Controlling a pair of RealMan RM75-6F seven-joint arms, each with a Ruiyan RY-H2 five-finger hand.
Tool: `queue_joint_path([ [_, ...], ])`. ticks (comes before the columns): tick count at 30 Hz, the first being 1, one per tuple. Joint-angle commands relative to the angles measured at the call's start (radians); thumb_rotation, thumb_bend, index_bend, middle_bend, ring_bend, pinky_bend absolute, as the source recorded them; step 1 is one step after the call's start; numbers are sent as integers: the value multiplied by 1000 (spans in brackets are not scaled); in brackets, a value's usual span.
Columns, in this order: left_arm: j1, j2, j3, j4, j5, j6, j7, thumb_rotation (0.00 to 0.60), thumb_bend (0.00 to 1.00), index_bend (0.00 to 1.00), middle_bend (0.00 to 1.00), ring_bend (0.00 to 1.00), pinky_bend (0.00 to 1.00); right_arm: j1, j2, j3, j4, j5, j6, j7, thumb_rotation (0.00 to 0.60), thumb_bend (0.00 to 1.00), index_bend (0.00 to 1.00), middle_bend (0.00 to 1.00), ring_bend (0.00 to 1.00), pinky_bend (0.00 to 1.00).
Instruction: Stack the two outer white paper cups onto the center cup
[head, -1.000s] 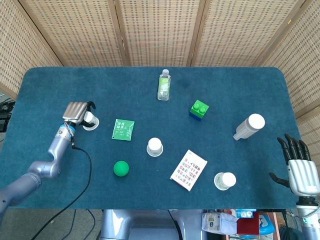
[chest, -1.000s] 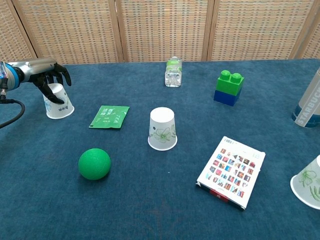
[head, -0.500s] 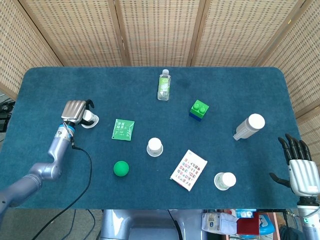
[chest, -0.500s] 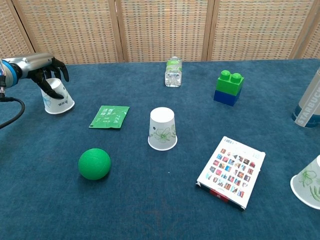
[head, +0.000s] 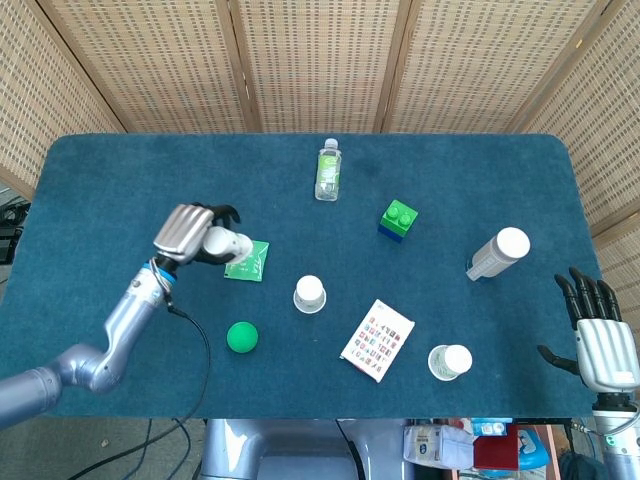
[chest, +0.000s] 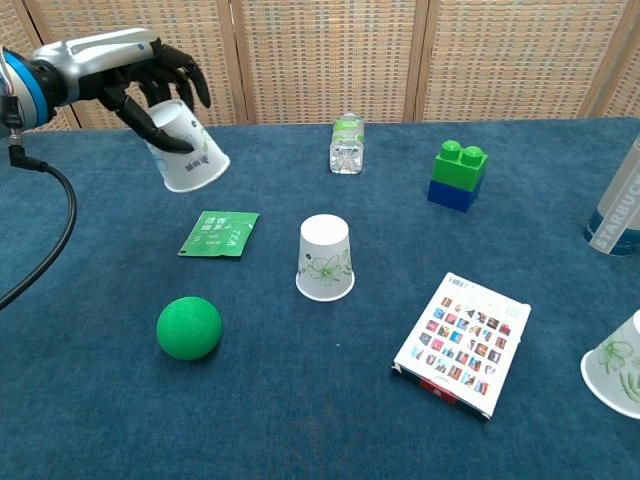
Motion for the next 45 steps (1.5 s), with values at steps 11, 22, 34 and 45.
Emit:
queue_joint_path([
  [11,-99,-25,-5,-227,-97,-34,154,600,204,395,504,509,391,2,4,1,1,9,-8,9,600,0,0,0,0,0],
  [22,-173,-129,-3,-169,-202,-14,276,600,205,394,503,509,361,-2,14,7,3,22,-5,30,600,0,0,0,0,0],
  [34,-219,-171,0,-123,-287,-18,322,600,204,394,499,508,361,-7,24,10,-1,22,4,54,600,0,0,0,0,0],
  [45,-251,-176,12,-108,-356,-36,352,600,205,310,250,284,295,-10,31,12,0,28,4,71,600,0,0,0,0,0],
])
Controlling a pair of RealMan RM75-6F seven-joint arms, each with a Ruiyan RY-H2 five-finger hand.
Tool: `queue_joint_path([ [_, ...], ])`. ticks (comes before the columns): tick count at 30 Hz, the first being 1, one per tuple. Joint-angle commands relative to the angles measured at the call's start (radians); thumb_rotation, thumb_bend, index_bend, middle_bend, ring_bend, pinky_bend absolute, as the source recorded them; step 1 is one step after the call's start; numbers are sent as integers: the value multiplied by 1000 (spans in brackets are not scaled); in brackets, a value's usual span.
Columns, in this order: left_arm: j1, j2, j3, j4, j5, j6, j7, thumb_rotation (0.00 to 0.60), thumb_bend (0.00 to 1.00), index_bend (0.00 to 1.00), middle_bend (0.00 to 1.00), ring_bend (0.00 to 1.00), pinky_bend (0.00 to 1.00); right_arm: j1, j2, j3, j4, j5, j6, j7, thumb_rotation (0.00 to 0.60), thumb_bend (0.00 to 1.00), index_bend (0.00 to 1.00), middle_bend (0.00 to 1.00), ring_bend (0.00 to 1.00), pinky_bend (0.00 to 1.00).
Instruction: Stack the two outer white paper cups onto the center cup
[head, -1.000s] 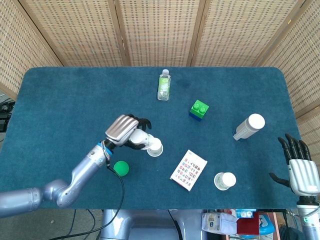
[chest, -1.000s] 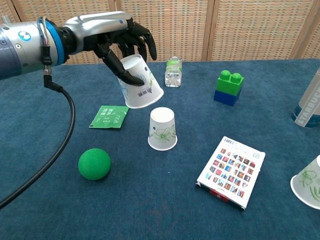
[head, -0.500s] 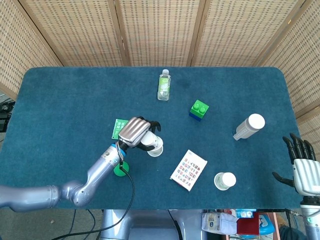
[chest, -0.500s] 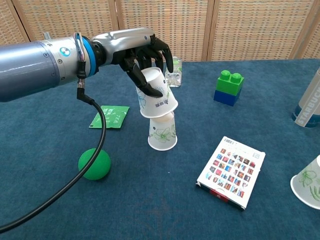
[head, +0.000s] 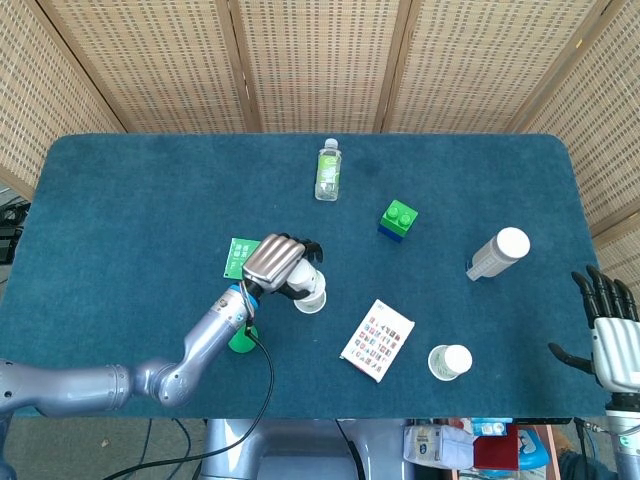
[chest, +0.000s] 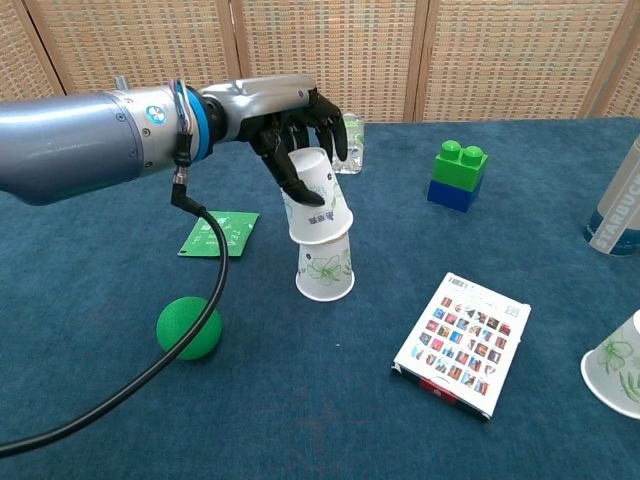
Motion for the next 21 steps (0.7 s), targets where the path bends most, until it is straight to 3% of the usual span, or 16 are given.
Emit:
queue_joint_path([
  [1,-6,3,3,-3,-5,-13,-7,600,205,200,144,192,252,0,2,0,0,0,0,4,600,0,0,0,0,0],
  [4,-10,13,8,-9,-5,-34,-18,600,200,1,0,10,140,-1,3,1,-1,1,1,7,600,0,0,0,0,0],
  [10,1,23,-4,-13,47,-57,-112,600,198,0,0,0,106,-2,5,0,0,1,0,9,600,0,0,0,0,0],
  [14,31,31,-6,-10,137,-6,-169,600,198,0,0,0,95,-2,4,-1,3,3,-4,10,600,0,0,0,0,0],
  [21,84,85,32,-4,223,19,-240,600,197,0,0,0,92,3,1,-2,-2,1,-10,1,600,0,0,0,0,0],
])
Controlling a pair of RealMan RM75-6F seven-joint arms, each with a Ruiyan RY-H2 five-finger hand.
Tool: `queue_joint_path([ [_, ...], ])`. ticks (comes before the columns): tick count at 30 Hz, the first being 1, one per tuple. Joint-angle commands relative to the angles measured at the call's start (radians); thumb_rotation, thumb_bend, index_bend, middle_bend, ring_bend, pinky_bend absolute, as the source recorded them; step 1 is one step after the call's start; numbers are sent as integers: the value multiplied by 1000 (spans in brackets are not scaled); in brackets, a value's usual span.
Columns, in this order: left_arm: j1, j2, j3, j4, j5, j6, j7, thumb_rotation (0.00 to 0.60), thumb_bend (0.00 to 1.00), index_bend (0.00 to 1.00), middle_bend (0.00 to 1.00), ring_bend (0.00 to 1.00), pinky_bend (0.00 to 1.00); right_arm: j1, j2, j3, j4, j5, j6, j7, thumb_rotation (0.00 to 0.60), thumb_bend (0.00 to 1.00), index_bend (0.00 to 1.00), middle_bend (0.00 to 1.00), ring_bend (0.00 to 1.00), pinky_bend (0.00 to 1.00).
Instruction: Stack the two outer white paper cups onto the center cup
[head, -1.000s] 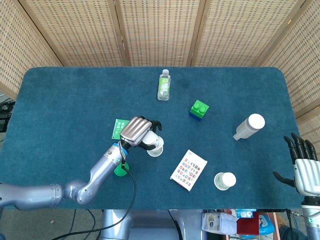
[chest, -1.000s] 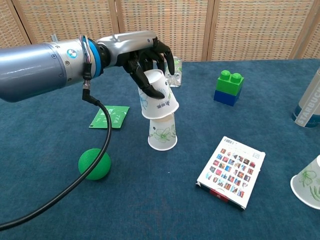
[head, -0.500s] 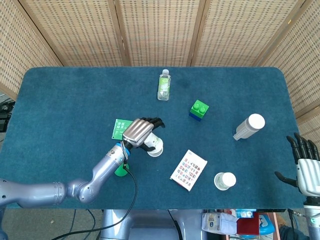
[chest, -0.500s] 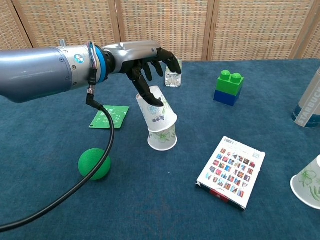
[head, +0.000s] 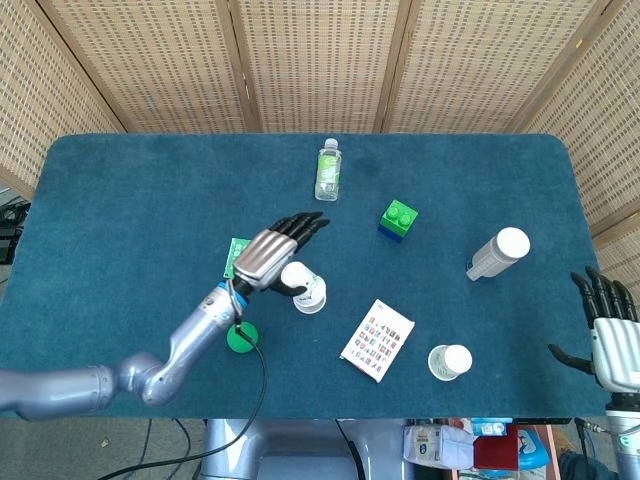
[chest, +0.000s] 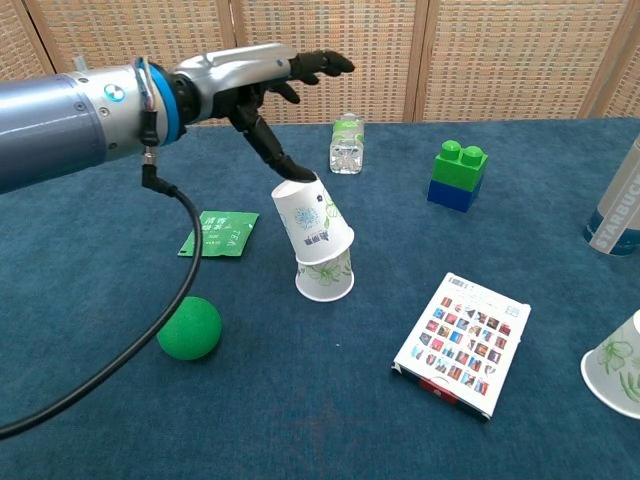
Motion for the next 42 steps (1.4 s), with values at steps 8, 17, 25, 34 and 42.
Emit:
queue_joint_path([
  [8,27,-3,11,81,28,23,-51,600,198,0,0,0,88,5,-4,0,-6,-1,-4,-13,600,0,0,0,0,0],
  [17,-14,-45,-7,143,-46,-20,-6,600,200,0,0,0,88,6,-2,3,1,12,-12,0,600,0,0,0,0,0],
  [25,-84,-117,-20,202,-111,-68,61,600,200,0,0,0,88,3,6,8,2,18,-12,21,600,0,0,0,0,0],
  [34,-84,-127,-15,152,-89,-31,72,600,201,0,0,0,88,1,9,4,2,12,-10,28,600,0,0,0,0,0],
  [42,45,35,24,30,-11,125,62,600,199,0,0,0,0,11,9,-18,0,-7,-43,22,600,0,0,0,0,0],
])
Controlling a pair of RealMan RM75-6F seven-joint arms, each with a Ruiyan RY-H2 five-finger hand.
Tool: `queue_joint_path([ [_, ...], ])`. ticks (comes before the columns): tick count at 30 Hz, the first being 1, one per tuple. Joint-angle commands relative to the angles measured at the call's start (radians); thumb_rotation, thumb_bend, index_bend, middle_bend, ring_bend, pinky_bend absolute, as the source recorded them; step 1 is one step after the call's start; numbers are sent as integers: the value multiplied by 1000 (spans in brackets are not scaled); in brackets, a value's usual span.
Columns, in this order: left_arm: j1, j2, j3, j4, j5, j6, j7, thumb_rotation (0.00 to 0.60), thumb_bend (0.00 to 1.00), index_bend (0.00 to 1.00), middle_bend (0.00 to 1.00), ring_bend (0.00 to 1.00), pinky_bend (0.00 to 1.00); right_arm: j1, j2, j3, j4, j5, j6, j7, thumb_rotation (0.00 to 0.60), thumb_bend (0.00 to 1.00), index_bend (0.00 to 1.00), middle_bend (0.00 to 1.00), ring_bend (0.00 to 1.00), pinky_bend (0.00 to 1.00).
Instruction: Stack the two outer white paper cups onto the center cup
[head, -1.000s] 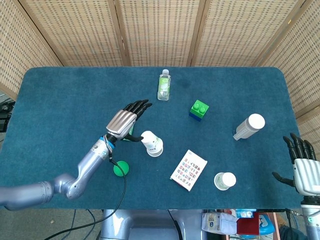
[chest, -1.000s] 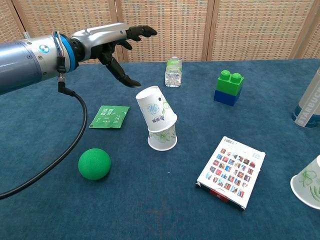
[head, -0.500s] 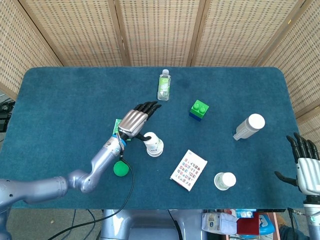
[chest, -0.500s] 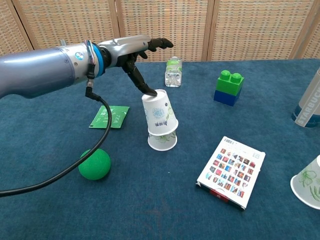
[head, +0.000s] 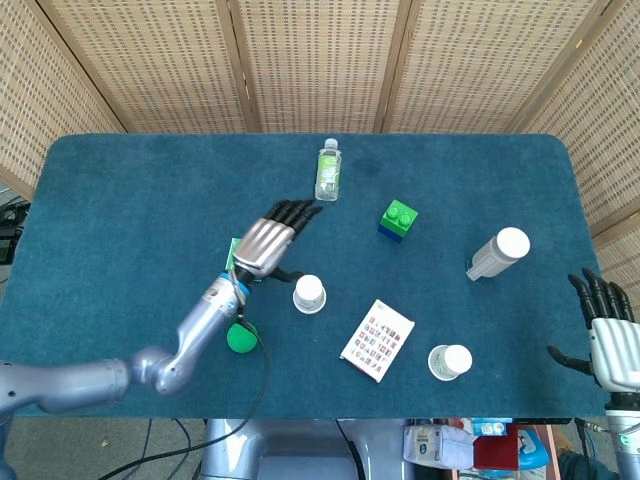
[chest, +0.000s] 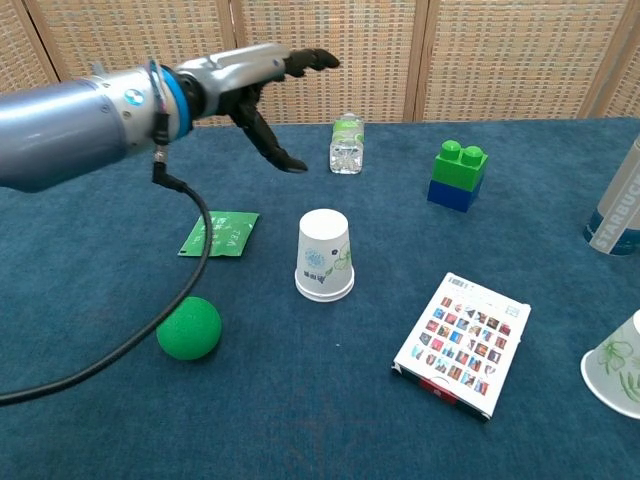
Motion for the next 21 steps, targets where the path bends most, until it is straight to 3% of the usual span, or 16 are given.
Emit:
queue_joint_path([
  [1,101,118,38,-88,46,97,-12,600,196,0,0,0,0,8,-1,-13,-2,-16,-16,-3,600,0,0,0,0,0],
  [7,214,231,85,-134,68,194,-18,600,126,0,0,0,0,16,-13,-29,-2,-45,-26,-20,600,0,1,0,0,0],
  [13,399,384,174,-210,121,347,-61,600,86,0,0,0,0,55,-12,-73,-27,-130,-82,-23,600,0,48,24,0,0],
  [21,554,458,240,-227,158,435,-147,600,84,0,0,0,0,135,-26,-122,-25,-268,-159,42,600,0,85,91,0,54],
])
